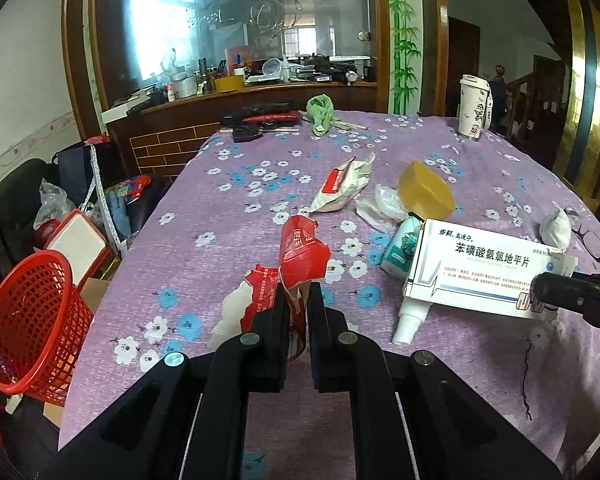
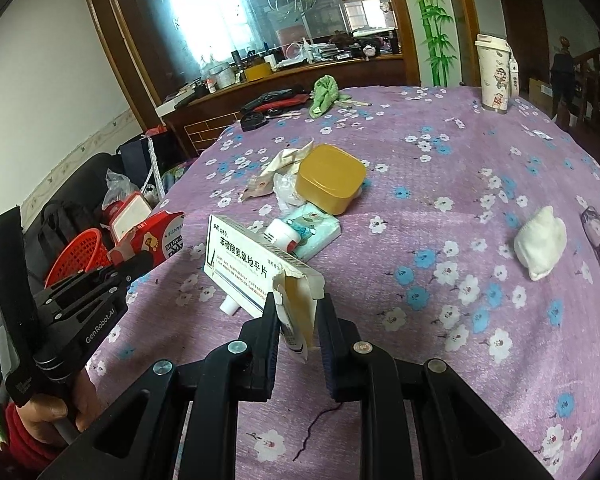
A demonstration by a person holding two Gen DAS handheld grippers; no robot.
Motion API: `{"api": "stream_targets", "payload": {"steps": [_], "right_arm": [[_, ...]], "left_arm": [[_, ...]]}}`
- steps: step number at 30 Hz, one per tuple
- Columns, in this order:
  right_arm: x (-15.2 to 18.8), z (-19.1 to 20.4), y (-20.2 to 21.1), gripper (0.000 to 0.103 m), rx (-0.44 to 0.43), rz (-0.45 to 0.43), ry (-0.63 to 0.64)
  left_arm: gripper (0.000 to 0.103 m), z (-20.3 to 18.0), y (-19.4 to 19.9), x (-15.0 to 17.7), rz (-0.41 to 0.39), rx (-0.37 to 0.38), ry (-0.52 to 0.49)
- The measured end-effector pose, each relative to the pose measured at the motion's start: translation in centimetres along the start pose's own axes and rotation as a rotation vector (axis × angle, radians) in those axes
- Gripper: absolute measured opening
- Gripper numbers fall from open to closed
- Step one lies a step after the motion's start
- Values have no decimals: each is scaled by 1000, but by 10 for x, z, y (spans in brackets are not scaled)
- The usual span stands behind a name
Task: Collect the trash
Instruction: 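Lift the red wrapper with the left tool while the right tool holds the white box, then carry the wrapper and white box over the red basket and open both tools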
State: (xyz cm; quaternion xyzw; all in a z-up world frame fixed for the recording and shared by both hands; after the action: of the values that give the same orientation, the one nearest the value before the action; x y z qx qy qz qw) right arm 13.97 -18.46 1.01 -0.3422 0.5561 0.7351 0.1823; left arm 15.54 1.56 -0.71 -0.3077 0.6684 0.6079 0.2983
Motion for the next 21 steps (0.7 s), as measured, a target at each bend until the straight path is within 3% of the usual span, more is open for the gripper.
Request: {"api": "stream_targets", "payload": {"steps": [21], "right_arm": [[-34, 70, -27, 20, -45, 25, 133]], "left_arm": [[8, 69, 18, -8, -51, -42, 113]]}}
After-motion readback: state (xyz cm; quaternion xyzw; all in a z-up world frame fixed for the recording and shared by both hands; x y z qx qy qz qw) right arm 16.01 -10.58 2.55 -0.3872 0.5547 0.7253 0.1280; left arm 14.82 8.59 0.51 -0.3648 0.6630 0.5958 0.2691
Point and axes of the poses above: each gripper's, at about its wrist camera, not at the fingertips, and y roughly against the way its jaws point, z to its left, x to its underside, the point moved 6 cm from there along -y, roughly the way its jaws point, and after that the axes turned 10 degrees about y, right-handed, at the moved point
